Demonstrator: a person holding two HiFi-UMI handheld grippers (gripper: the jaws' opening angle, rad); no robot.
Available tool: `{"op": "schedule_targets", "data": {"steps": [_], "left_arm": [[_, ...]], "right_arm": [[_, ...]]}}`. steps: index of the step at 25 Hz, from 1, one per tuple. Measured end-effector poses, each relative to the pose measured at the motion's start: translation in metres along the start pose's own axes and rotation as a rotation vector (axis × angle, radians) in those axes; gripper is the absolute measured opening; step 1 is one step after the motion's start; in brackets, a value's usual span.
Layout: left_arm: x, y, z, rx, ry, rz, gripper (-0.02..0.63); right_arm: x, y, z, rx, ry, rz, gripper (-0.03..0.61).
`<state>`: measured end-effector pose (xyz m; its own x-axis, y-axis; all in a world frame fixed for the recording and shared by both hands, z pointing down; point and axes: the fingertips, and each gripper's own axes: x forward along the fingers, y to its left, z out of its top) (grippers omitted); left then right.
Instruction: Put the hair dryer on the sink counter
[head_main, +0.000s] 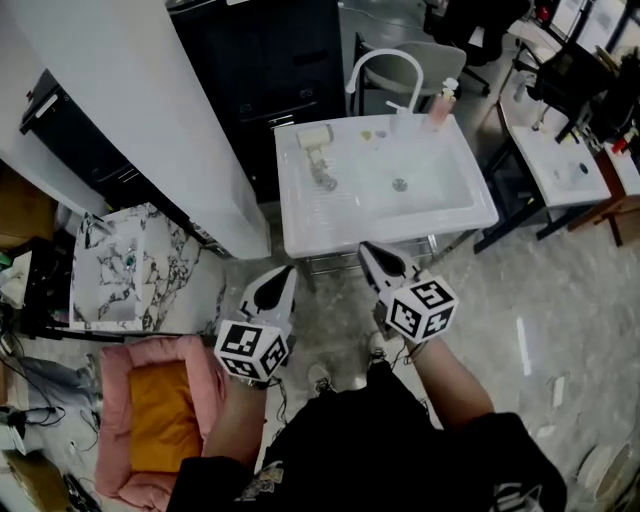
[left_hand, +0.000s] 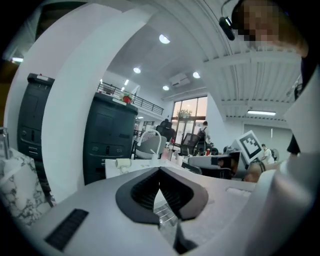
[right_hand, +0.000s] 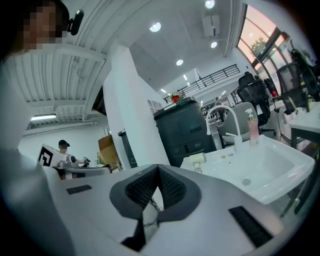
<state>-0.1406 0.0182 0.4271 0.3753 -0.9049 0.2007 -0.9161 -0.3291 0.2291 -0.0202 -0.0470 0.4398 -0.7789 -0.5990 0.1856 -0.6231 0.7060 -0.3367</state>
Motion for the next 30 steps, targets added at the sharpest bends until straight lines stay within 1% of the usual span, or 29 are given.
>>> {"op": "schedule_targets", "data": {"steps": [2, 3, 8, 11, 14, 18, 21, 25, 30], "left_arm": [[-0.008, 0.003, -0.009, 0.027, 0.015, 0.014, 0.003], [-0.013, 0.002, -0.013, 0.028, 0.019, 0.007, 0.003], [-0.034, -0.005, -0.024, 0.006, 0.023, -0.057, 0.003], [-0.043, -0.010, -0.025, -0.005, 0.020, -0.076, 0.003], [-0.052, -0.014, -0.023, -0.012, 0.011, -0.087, 0.003], [-0.061, -0.019, -0.019, -0.002, 0.010, -0.099, 0.003], [-0.066, -0.020, -0.017, 0.002, 0.008, -0.104, 0.003], [-0.071, -0.020, -0.019, -0.011, 0.007, -0.116, 0.003], [-0.075, -0.015, -0.022, -0.007, 0.006, -0.111, 0.003]], "right_arm": [[-0.010, 0.007, -0.006, -0.005, -0.005, -0.031, -0.003], [-0.015, 0.011, -0.009, -0.005, -0.007, -0.044, -0.003], [-0.037, 0.033, -0.023, -0.008, -0.020, -0.093, -0.003], [-0.049, 0.046, -0.024, -0.023, -0.022, -0.110, -0.003], [-0.058, 0.056, -0.024, -0.033, -0.029, -0.116, -0.003], [-0.064, 0.065, -0.022, -0.036, -0.039, -0.118, -0.003], [-0.064, 0.072, -0.024, -0.037, -0.040, -0.112, -0.003], [-0.063, 0.077, -0.029, -0.041, -0.042, -0.109, -0.003], [-0.059, 0.081, -0.032, -0.047, -0.038, -0.104, -0.003]]}}
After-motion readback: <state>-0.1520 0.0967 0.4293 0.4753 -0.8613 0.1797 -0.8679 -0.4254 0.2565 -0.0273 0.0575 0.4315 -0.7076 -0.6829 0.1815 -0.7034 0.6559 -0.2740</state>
